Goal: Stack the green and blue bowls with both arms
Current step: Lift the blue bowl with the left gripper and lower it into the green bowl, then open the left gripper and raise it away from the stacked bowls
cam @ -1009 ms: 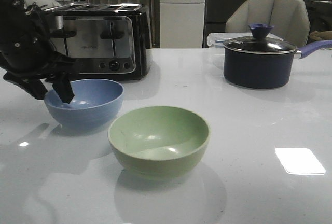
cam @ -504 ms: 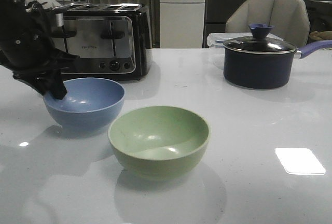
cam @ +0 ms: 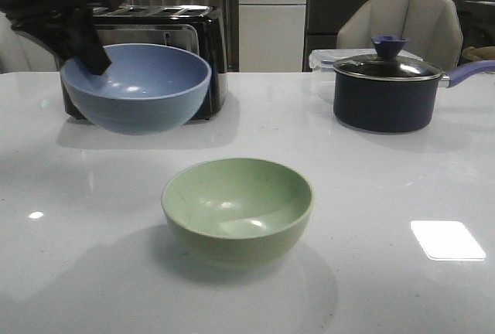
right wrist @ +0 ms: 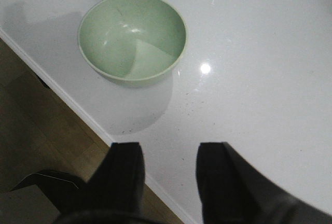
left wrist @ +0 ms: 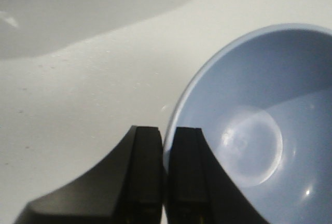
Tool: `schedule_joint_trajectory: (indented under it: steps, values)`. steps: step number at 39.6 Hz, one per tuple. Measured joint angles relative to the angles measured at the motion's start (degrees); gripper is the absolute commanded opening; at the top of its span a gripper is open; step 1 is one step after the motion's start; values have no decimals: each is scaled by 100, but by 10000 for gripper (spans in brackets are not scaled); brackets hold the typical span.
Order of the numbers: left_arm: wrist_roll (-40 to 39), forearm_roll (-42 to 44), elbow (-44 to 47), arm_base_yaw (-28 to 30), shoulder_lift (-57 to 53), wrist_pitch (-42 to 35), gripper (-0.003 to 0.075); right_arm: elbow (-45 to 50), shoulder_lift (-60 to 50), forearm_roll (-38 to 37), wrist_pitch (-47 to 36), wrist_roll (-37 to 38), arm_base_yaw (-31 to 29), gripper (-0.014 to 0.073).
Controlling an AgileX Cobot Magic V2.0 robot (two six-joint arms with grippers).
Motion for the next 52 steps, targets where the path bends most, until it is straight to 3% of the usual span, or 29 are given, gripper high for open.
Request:
schedule_joint_trajectory:
  steps: [12, 13, 17, 27, 32, 43, 52]
  values:
    - [39, -47, 0, -950, 151, 53, 93, 0, 0, 0, 0, 0, 0, 381]
    - [46, -291, 0, -1222, 1070, -364, 93, 0, 0, 0, 0, 0, 0, 381]
    - [46, -299, 0, -1222, 1180, -364, 99, 0, 0, 0, 0, 0, 0, 381]
    - [95, -334, 0, -1280, 1190, -307, 312, 0, 0, 0, 0, 0, 0, 381]
    - [98, -334, 0, -1280, 1165, -249, 331, 0, 0, 0, 0, 0, 0, 381]
    - [144, -235, 25, -1280, 296, -112, 331, 0, 0, 0, 0, 0, 0, 381]
    - [182, -223, 587, -1280, -1004, -46, 331, 0, 0, 0, 0, 0, 0, 381]
